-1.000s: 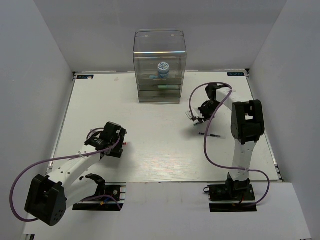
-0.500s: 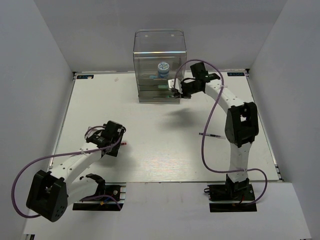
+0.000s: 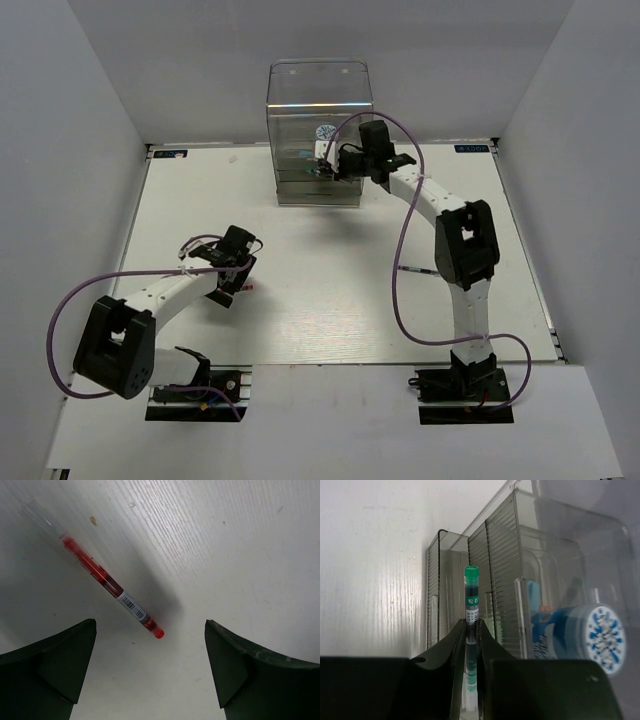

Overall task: Sort the stationery into containers
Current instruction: Place the pen in the drawer, then pick up the pen from the center of the board.

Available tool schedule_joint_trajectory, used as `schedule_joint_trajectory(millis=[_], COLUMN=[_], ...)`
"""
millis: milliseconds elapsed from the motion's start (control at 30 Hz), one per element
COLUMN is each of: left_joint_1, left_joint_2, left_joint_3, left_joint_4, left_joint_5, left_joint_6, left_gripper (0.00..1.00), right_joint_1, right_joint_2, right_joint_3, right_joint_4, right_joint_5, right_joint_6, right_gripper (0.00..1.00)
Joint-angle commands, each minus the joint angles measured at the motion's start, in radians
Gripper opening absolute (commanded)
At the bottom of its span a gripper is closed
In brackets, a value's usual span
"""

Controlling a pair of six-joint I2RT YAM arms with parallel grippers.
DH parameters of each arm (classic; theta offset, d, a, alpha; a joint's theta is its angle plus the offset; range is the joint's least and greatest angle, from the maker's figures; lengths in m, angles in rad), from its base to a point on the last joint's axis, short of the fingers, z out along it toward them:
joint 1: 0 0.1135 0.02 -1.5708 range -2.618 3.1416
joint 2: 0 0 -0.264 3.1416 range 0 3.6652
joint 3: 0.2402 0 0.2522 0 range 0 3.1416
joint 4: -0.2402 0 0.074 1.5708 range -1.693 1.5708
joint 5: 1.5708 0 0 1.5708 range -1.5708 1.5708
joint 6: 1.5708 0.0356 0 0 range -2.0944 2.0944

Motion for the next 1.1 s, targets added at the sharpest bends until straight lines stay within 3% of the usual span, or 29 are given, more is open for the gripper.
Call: schedule_joint_trajectory(millis=[0,167,233,367,467,533,567,600,667,767,867,967,1000,1067], left_joint_1=[0.008,0.017,0.017,0.026,0.036,0.045,0.045,0.057,0.068,0.091,0.112,0.123,0.123,0.132], left_joint_2=[0.004,0.004,0.004,0.015,0.024,0.024,0.024,0.035,0.044,0.088,0.125,0.154,0.165,0.184], left_joint_3=[0.031,0.013,0.013,0.004,-0.006,-0.025,-0.026,-0.038,-0.047,-0.047,-0.038,-0.029,-0.029,-0.018], left_joint_4=[-0.034,-0.034,-0.034,-0.043,-0.023,-0.014,0.013,0.026,0.046,0.069,0.08,0.089,0.089,0.071], left_joint_5=[0.001,0.001,0.001,0.01,0.032,0.042,0.056,0.071,0.094,0.116,0.134,0.157,0.157,0.18], left_joint_6=[0.029,0.038,0.038,0.038,0.038,0.038,0.038,0.038,0.038,0.038,0.029,0.029,0.029,0.029], left_gripper=[1.0,1.0,1.0,1.0,0.96,0.93,0.86,0.82,0.7,0.63,0.56,0.42,0.3,0.19], right_joint_1=[0.001,0.005,0.001,0.003,-0.002,-0.005,-0.008,-0.009,-0.005,-0.005,-0.012,-0.043,-0.046,-0.058], right_joint_2=[0.059,0.124,0.134,0.112,0.04,-0.059,-0.11,-0.137,-0.241,-0.341,-0.396,-0.473,-0.509,-0.569], right_joint_3=[0.033,0.064,0.064,0.047,-0.063,-0.194,-0.229,-0.261,-0.397,-0.532,-0.568,-0.693,-0.716,-0.779], right_joint_4=[0.146,0.164,0.168,0.143,0.164,0.259,0.281,0.345,0.387,0.445,0.3,0.276,0.283,0.292], right_joint_5=[0.012,0.03,0.046,0.014,-0.02,-0.02,-0.017,-0.016,0.03,0.107,0.059,0.018,0.006,-0.009], right_joint_6=[0.079,0.086,0.1,0.102,0.108,0.161,0.172,0.198,0.236,0.33,0.311,0.31,0.31,0.325], right_gripper=[0.0,0.01,0.14,0.61,0.74,0.77,0.81,0.9,0.9,0.9,0.9,0.81,0.76,0.7])
